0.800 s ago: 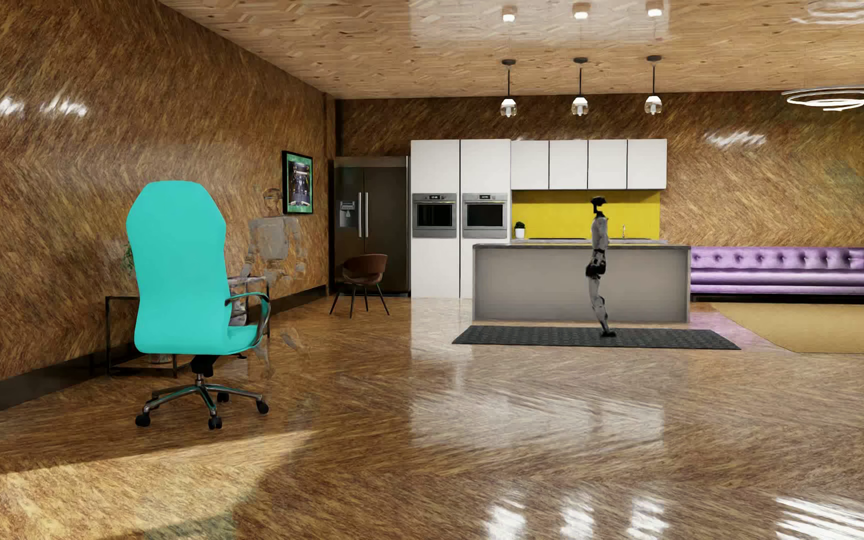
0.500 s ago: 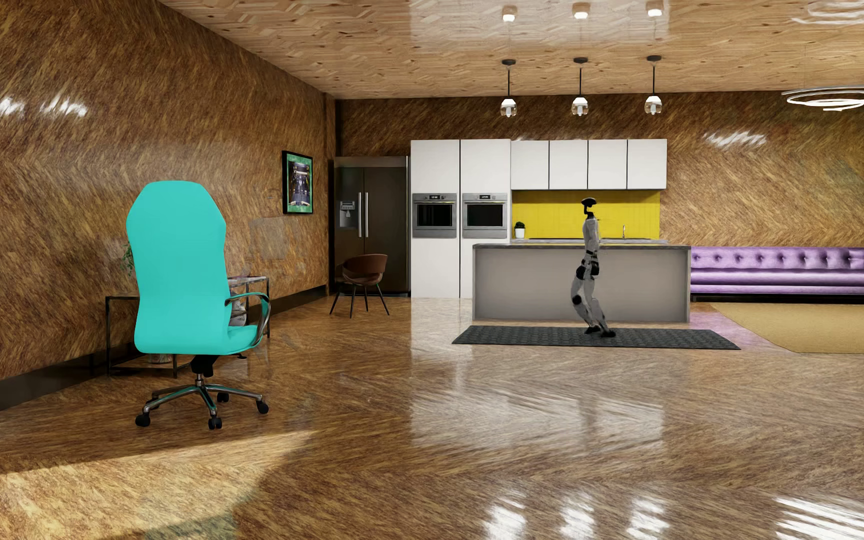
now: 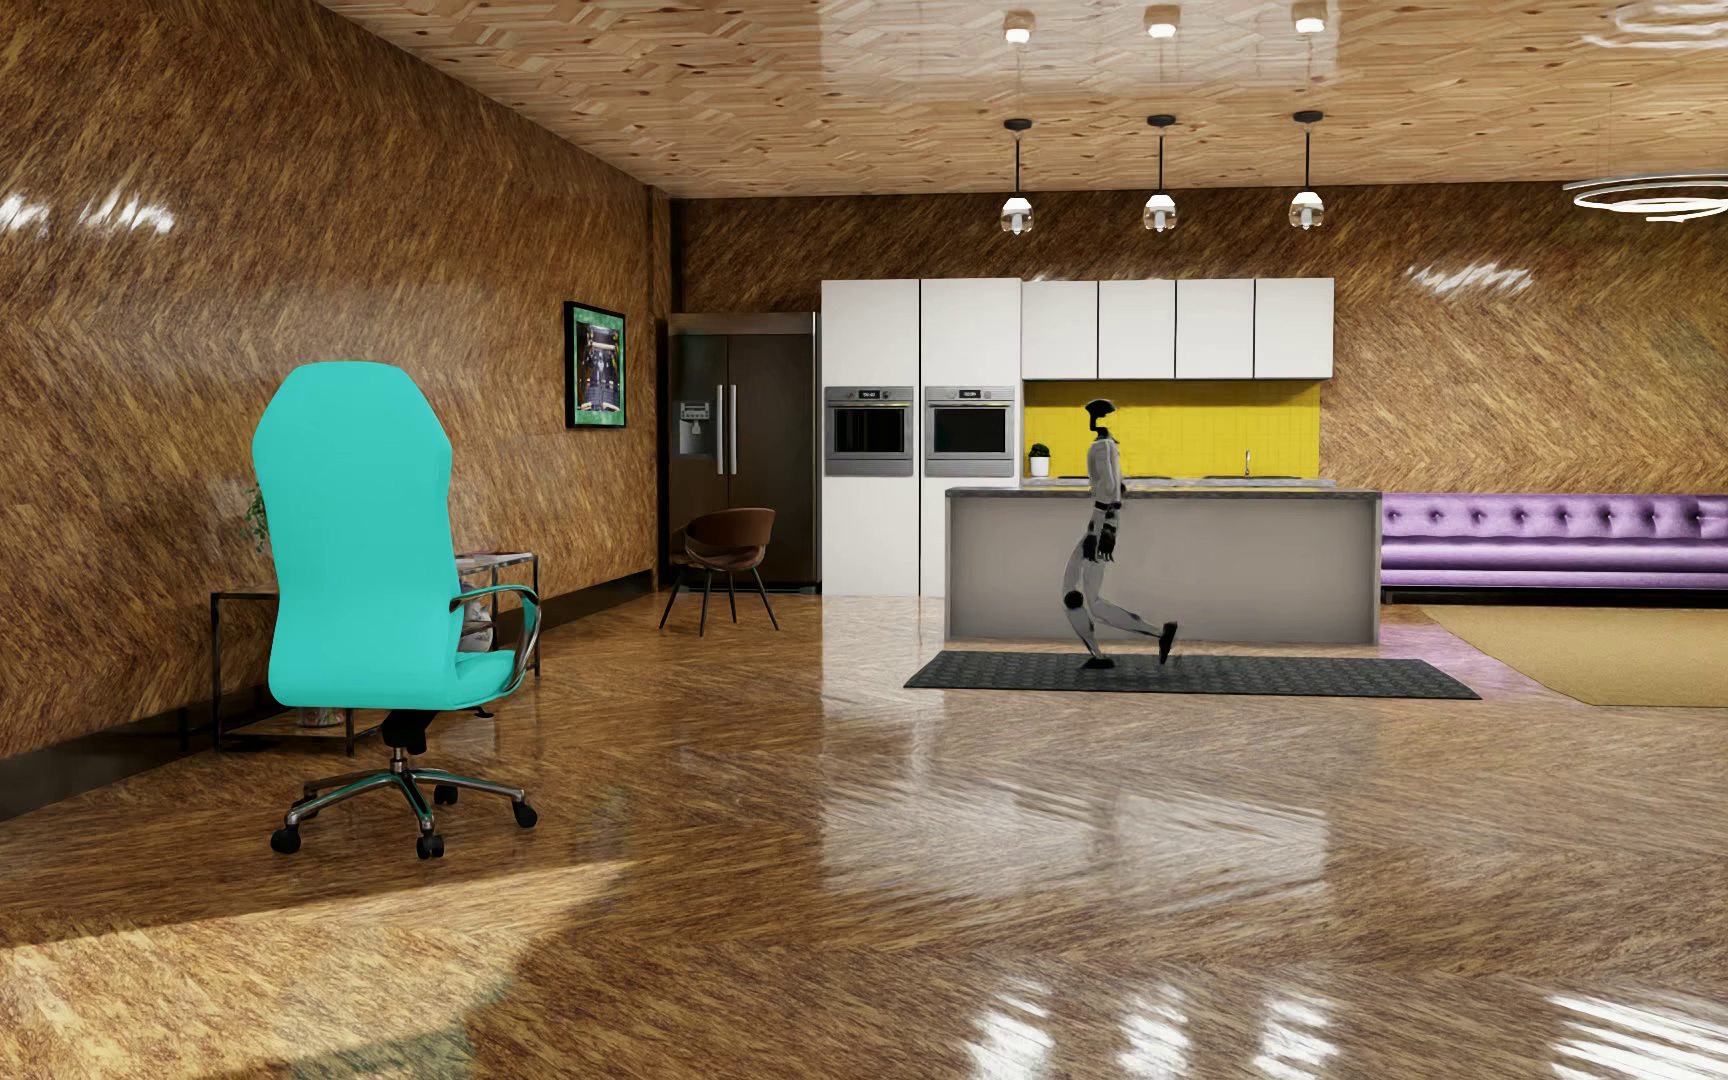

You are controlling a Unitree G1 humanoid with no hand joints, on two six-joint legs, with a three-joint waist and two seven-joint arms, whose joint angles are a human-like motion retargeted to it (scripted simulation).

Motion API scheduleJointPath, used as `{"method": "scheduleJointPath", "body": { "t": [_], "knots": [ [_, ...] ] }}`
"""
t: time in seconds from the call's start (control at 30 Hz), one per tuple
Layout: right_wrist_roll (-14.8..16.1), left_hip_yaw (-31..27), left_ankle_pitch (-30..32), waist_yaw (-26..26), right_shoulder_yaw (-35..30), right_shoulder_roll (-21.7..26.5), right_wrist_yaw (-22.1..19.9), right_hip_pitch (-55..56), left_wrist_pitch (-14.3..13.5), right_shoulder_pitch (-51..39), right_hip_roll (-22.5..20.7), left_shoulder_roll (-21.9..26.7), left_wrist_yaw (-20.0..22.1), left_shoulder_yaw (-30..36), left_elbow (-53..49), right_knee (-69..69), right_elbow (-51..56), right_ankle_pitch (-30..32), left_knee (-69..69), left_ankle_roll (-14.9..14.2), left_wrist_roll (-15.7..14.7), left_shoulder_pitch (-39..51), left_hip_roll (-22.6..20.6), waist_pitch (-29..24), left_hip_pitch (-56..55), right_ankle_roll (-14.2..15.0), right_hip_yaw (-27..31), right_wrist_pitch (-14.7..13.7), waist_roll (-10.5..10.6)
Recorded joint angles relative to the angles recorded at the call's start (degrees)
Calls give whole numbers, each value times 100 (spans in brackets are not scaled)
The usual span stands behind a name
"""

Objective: Head to the teal officechair

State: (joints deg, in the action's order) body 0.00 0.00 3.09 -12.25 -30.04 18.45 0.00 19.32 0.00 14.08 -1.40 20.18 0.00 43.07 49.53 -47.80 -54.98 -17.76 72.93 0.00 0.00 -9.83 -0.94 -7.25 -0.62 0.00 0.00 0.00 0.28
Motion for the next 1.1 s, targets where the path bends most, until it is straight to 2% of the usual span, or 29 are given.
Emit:
{"method": "scheduleJointPath", "body": {
  "t": [0.07, 0.1, 0.17, 0.2, 0.27, 0.3, 0.33, 0.37, 0.4, 0.43, 0.47, 0.5, 0.53, 0.57, 0.6, 0.63, 0.67, 0.7, 0.77, 0.8, 0.83, 0.87, 0.9, 0.93, 0.97, 1.0, 1.03, 1.07, 1.1],
  "knots": [
    [0, 0, 8, 835, 60, 10, 0, -920, 0, -198, 12, 17, 0, -413, -53, 645, 499, -48, 245, 0, 0, -324, -237, -66, -1173, 0, 0, 0, -216],
    [0, 0, 364, 1186, 215, 16, 0, -1540, 0, -222, 77, 25, 0, -461, 29, 1060, 669, -90, -499, 0, 0, -442, -354, -89, -1547, 0, 0, 0, -322],
    [0, 0, 1251, 1712, 355, 129, 0, -2502, 0, -353, 200, 141, 0, -140, 91, 1614, 1137, -260, -2647, 0, 0, -584, -414, -123, -2068, 0, 0, 0, -442],
    [0, 0, 880, 1916, 371, 197, 0, -2864, 0, -471, 220, 171, 0, -167, 42, 1804, 1297, -486, -3668, 0, 0, -699, -397, -74, -2269, 0, 0, 0, -447],
    [0, 0, -1725, 2035, 415, 289, 0, -3505, 0, -733, 206, 145, 0, -129, 220, 1944, 1388, -945, -4751, 0, 0, -818, -408, 48, -2480, 0, 0, 0, -470],
    [0, 0, -2016, 2212, 562, 253, 0, -3653, 0, -779, 223, 147, 0, -12, 260, 1856, 1327, -1035, -4679, 0, 0, -842, -343, 67, -2614, 0, 0, 0, -480],
    [0, 0, -989, 2322, 617, 223, 0, -3840, 0, -780, 298, 120, 0, 68, 327, 1675, 1220, -905, -4564, 0, 0, -865, -436, 24, -2718, 0, 0, 0, -547],
    [0, 0, 375, 2382, 715, 133, 0, -3889, 0, -733, 408, 118, 0, 85, 336, 1403, 1069, -419, -4102, 0, 0, -896, -517, 55, -2971, 0, 0, 0, -667],
    [0, 0, 1018, 2427, 777, 8, 0, -3848, 0, -580, 608, 104, 0, 168, 424, 822, 877, 445, -3603, 0, 0, -856, -675, 23, -2979, 0, 0, 0, -844],
    [0, 0, 1007, 2291, 671, -82, 0, -3645, 0, -395, 737, 116, 0, 196, 488, -131, 665, 1609, -3386, 0, 0, -851, -849, 33, -2679, 0, 0, 0, -931],
    [0, 0, 905, 2113, 584, -119, 0, -3071, 0, -219, 807, 66, 0, 13, 509, -1313, 577, 2337, -3242, 0, 0, -853, -1028, 82, -2422, 0, 0, 0, -926],
    [0, 0, 614, 1916, 318, -112, 0, -2543, 0, -115, 930, 113, 0, 27, 349, -2470, 497, 1898, -3299, 0, 0, -769, -1163, 10, -1960, 0, 0, 0, -969],
    [0, 0, 187, 1618, 201, -107, 0, -2029, 0, 0, 973, 121, 0, -25, 261, -3126, 476, 946, -3480, 0, 0, -651, -1155, -52, -1383, 0, 0, 0, -921],
    [0, 0, -204, 1258, 109, -60, 0, -1498, 0, 91, 893, 140, 0, 50, 143, -3323, 380, 305, -3713, 0, 0, -464, -1057, -72, -838, 0, 0, 0, -743],
    [0, 0, -623, 877, 216, -55, 0, -980, 0, 222, 869, 138, 0, 8, 69, -3011, 273, 12, -3917, 0, 0, -252, -979, 2, -423, 0, 0, 0, -587],
    [0, 0, -1101, 530, 137, -6, 0, -709, 0, 383, 878, 256, 0, 206, -140, -2279, 294, -20, -4233, 0, 0, -35, -885, -7, 166, 0, 0, 0, -479],
    [0, 0, -1517, 313, 179, 48, 0, -415, 0, 449, 893, 334, 0, 18, -374, -1390, 196, 92, -4522, 0, 0, 122, -769, -19, 669, 0, 0, 0, -376],
    [0, 0, -1948, 121, 207, 101, 0, -263, 0, 561, 918, 338, 0, -58, -372, -373, 161, 346, -4722, 0, 0, 355, -686, 18, 1104, 0, 0, 0, -281],
    [0, 0, -2646, -119, 77, 142, 0, 38, 0, 589, 963, 420, 0, -550, -525, 1447, -4, 1352, -4878, 0, 0, 706, -625, 202, 1665, 0, 0, 0, -253],
    [0, 0, -2723, -114, 103, 153, 0, 270, 0, 597, 970, 414, 0, -795, -544, 3819, -86, 1889, -4873, 0, 0, 828, -635, 288, 1847, 0, 0, 0, -202],
    [0, 0, -2582, -266, 9, 180, 0, 502, 0, 590, 970, 508, 0, -836, -691, 1891, -79, 1428, -4747, 0, 0, 888, -514, 293, 2009, 0, 0, 0, -164],
    [0, 0, -2235, -428, -93, 196, 0, 606, 0, 548, 803, 512, 0, -1153, -844, 1360, -158, 1487, -4506, 0, 0, 768, -341, 222, 2253, 0, 0, 0, -72],
    [0, 0, -1504, -535, -124, 190, 0, 724, 0, 550, 683, 405, 0, -1310, -757, 850, -268, 1776, -3912, 0, 0, 646, -174, 314, 2181, 0, 0, 0, 37],
    [0, 0, -335, -563, -108, 179, 0, 550, 0, 531, 395, 221, 0, -1369, -573, 382, -414, 1572, -2877, 0, 0, 461, 85, 277, 1968, 0, 0, 0, 225],
    [0, 0, 595, -429, -7, 139, 0, 339, 0, 454, 199, 155, 0, -1283, -484, 305, -455, 1262, -1402, 0, 0, 301, 53, 282, 1295, 0, 0, 0, 205],
    [0, 0, 605, -301, 161, 103, 0, -71, 0, 429, -29, 80, 0, -1122, -360, 368, -327, 980, 74, 0, 0, 237, 160, 160, 607, 0, 0, 0, 238],
    [0, 0, 248, -81, 105, 110, 0, -617, 0, 340, 29, 78, 0, -716, -264, 574, -148, 847, 891, 0, 0, 227, 134, 59, -65, 0, 0, 0, 155],
    [0, 0, 175, 261, 126, 95, 0, -1081, 0, 293, 156, -38, 0, -715, -128, 803, 92, 786, 935, 0, 0, 79, -25, 49, -674, 0, 0, 0, -25],
    [0, 0, 373, 669, 73, 116, 0, -1471, 0, 169, 182, 95, 0, -581, -445, 1037, 339, 706, 336, 0, 0, -186, -64, -9, -1174, 0, 0, 0, -171]
  ]
}}
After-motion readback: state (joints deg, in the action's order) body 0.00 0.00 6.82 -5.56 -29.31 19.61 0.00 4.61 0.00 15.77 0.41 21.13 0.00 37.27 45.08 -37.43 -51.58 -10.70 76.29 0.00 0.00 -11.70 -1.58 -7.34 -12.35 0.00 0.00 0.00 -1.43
